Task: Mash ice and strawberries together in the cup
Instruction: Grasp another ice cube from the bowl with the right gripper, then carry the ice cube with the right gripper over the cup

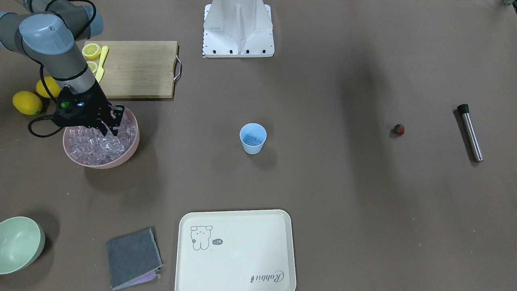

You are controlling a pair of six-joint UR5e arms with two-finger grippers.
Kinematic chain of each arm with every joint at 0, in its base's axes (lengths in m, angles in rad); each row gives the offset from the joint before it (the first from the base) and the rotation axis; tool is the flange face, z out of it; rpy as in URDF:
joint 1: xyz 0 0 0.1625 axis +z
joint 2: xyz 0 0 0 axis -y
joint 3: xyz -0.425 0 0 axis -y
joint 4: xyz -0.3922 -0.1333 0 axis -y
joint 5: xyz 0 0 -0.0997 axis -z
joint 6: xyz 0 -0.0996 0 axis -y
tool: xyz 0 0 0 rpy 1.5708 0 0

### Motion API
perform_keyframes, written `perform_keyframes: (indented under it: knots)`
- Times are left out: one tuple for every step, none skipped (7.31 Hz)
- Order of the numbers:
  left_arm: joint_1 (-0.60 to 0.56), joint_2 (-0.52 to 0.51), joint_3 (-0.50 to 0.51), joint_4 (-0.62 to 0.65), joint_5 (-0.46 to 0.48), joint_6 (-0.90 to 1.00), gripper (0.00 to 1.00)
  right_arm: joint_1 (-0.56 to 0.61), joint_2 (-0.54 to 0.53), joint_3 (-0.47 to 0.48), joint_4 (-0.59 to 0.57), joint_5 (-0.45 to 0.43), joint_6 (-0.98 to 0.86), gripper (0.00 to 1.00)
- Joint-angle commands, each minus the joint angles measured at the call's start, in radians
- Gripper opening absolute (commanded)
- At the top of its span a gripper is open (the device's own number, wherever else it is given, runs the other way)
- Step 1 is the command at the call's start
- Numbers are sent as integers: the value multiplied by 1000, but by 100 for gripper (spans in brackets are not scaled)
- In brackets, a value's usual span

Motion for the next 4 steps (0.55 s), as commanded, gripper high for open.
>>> perform_keyframes:
  knots:
    - [0,0,-10,0,0,-3,98,50,69,39,-36,77,7,27]
    - [0,0,-12,0,0,-5,98,39,156,39,-138,66,18,27]
    - [0,0,-12,0,-2,-5,98,10,242,36,-230,60,47,27]
    - [-2,2,-15,0,-2,-6,98,-43,317,28,-289,16,126,27]
